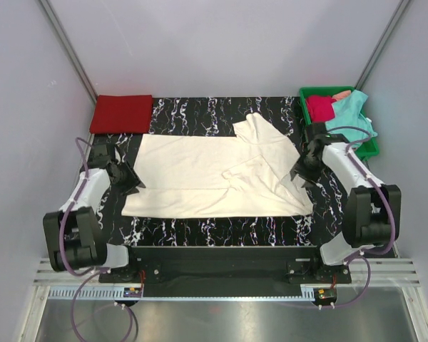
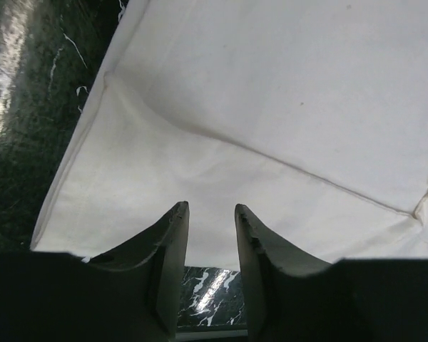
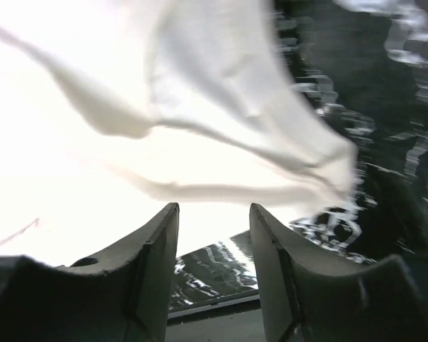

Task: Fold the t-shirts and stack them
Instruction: Fold the tshirt

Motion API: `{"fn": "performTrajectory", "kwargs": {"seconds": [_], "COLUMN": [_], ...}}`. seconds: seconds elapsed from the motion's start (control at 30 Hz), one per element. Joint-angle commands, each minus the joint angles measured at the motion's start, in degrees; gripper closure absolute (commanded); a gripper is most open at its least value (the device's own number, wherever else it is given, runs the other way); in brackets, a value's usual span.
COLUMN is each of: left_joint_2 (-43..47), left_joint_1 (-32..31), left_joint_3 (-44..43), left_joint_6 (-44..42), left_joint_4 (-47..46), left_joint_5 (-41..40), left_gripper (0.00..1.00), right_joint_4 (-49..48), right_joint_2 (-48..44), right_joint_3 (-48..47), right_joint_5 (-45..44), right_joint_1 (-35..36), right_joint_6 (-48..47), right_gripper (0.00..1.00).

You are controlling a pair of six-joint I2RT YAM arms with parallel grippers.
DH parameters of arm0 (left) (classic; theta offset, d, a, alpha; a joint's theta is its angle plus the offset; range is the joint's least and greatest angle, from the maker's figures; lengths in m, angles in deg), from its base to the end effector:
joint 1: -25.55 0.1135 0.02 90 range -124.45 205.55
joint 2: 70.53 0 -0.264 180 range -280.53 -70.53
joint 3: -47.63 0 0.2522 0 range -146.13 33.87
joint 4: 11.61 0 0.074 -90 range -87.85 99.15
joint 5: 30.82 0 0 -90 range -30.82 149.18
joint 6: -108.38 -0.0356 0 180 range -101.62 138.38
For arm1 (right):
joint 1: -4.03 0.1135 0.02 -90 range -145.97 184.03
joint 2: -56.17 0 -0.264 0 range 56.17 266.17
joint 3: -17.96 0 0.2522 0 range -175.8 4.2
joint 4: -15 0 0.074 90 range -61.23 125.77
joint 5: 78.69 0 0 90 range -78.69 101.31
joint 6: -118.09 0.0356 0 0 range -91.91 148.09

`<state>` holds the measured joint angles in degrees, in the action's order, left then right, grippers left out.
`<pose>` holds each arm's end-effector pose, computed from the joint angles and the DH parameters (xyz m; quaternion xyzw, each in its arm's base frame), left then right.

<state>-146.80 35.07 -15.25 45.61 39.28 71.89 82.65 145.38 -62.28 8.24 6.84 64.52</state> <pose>0.2477 0.0336 0.2136 -0.2821 0.9273 -0.1407 0.2020 0.2906 0.0124 0.2316 0.2901 0.9495 0.0140 0.1186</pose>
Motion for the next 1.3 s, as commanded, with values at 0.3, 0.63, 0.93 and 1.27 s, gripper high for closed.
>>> {"fn": "performTrajectory", "kwargs": {"seconds": [0.3, 0.63, 0.93, 1.27], "left_joint_2": [-12.9, -10.2, 4.4, -1.3], "left_joint_1": [4.1, 16.7, 16.1, 3.7], "left_joint_3": [4.1, 14.3, 8.9, -9.4], "left_joint_6": [4.6, 10.9, 12.2, 3.6], "left_joint_4": [-7.2, -2.8, 5.5, -7.0], "left_joint_5": [5.4, -4.1, -4.4, -2.7], "left_gripper": [0.65, 0.66, 0.55, 0.33], "right_joint_4": [-13.2, -13.4, -5.7, -17.2], "right_joint_2": [7.3, 6.9, 1.8, 23.2], "right_joint_3": [5.4, 16.4, 7.1, -29.6], "right_joint_5": [8.0, 6.4, 0.4, -5.1], "right_joint_1": [6.4, 6.4, 6.3, 6.4], "right_joint_6": [-0.9, 6.6, -1.2, -13.0], "right_gripper": [0.61, 0.57, 0.52, 0.25]}}
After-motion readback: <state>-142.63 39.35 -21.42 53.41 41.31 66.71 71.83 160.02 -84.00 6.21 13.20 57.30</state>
